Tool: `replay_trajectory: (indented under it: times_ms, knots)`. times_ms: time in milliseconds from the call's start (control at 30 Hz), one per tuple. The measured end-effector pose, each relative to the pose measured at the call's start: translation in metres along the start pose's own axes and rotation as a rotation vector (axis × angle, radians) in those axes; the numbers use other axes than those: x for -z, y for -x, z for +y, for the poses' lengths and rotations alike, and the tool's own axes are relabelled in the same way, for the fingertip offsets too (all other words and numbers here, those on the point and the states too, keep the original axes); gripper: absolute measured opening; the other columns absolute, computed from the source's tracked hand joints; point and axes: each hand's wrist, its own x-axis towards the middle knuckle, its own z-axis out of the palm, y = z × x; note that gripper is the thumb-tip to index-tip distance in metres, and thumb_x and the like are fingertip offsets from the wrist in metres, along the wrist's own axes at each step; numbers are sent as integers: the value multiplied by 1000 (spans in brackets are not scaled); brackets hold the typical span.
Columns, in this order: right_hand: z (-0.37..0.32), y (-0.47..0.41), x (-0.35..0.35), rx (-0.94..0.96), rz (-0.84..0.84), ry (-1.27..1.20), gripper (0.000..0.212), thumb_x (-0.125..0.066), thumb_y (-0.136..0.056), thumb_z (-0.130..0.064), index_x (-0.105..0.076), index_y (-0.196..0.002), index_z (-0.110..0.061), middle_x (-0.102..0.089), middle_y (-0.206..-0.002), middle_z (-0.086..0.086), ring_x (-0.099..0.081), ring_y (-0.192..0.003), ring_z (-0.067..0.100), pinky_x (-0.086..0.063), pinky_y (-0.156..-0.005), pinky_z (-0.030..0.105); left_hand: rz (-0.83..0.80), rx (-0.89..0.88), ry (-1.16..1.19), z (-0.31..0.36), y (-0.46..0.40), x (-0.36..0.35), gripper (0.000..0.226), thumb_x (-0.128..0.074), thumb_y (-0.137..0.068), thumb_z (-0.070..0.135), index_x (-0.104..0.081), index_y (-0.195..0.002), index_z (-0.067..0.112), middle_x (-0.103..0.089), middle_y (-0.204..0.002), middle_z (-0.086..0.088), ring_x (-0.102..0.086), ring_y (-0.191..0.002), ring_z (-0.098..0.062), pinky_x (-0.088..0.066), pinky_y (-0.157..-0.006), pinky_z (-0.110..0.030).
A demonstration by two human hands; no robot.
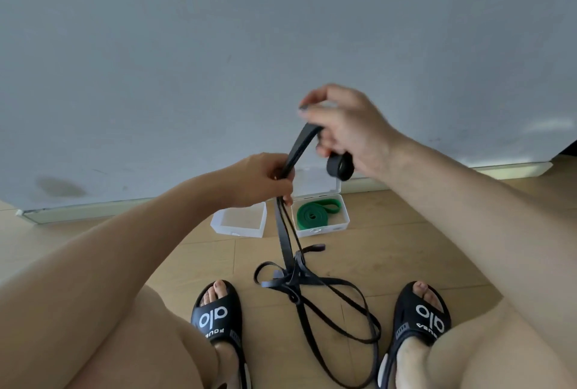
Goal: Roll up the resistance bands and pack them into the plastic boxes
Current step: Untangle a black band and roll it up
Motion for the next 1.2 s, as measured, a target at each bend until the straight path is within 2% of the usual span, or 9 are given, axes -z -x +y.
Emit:
replay_trajectory:
  times_ms: [167,267,433,500,600,700,833,1000,1200]
  knots:
    - [-27,1,54,12,388,-622,29,-57,-99,-8,-44,-75,-18,-24,-46,-5,-21,-39,10,-34,-44,22,-134,146,-212,-37,2,-4,14,-59,-92,13,-53,-82,22,-70,-82,4,-65,-83,-15,-46,-75,-34]
    - [2,-1,89,-95,461,-284,27,-58,-99,-13,-48,-75,-18,-31,-42,-4,-30,-39,13,-43,-52,28,-113,156,-233,-42,6,0,14,-49,-98,15,-52,-86,23,-73,-84,5,-66,-87,-23,-43,-68,-31]
    - [45,6,78,-428,-97,909,28,-45,-104,-17,-65,-110,2,-72,-106,22,-69,-92,32,-50,-96,44,123,-42,-124,-17,14,10,16,-47,-102,27,-58,-92,23,-74,-79,7,-68,-86,-19,-51,-79,-38]
    - [39,7,57,-387,-121,901,37,-40,-107,-24,-62,-122,2,-67,-125,22,-64,-113,33,-44,-107,45,152,-118,-103,-3,15,7,15,-49,-101,25,-58,-89,21,-71,-74,2,-69,-77,-14,-52,-73,-34]
    - [21,17,19,-285,-196,431,42,-34,-111,-36,-65,-121,-11,-75,-119,8,-65,-118,18,-42,-113,36,153,-206,-161,11,15,-1,13,-54,-97,21,-58,-85,23,-68,-67,2,-65,-64,-10,-46,-61,-27]
    - [14,29,-9,-146,-357,246,53,-25,-113,-32,-68,-109,-1,-75,-90,16,-68,-89,18,-53,-101,38,204,-251,-109,17,16,0,15,-54,-92,12,-62,-86,23,-68,-70,3,-66,-65,-14,-51,-65,-27]
    - [16,20,-10,-96,-140,219,29,-52,-106,-31,-63,-97,-5,-48,-49,7,-48,-45,18,-60,-75,44,299,-238,-94,14,17,7,4,-60,-93,16,-60,-95,13,-63,-76,-4,-60,-68,-18,-49,-64,-32]
    - [-1,21,5,-48,-70,10,13,-69,-96,-10,-60,-104,-6,-50,-71,8,-38,-40,12,-55,-55,33,130,-125,-186,-10,15,8,8,-57,-94,15,-53,-93,21,-68,-82,1,-71,-77,-9,-52,-70,-28]
    - [-8,17,55,23,246,-67,24,-66,-95,-13,-52,-77,-17,-33,-44,-7,-29,-37,13,-37,-43,24,70,26,-247,-30,15,13,12,-48,-100,18,-58,-94,22,-73,-87,2,-72,-90,-13,-56,-85,-39]
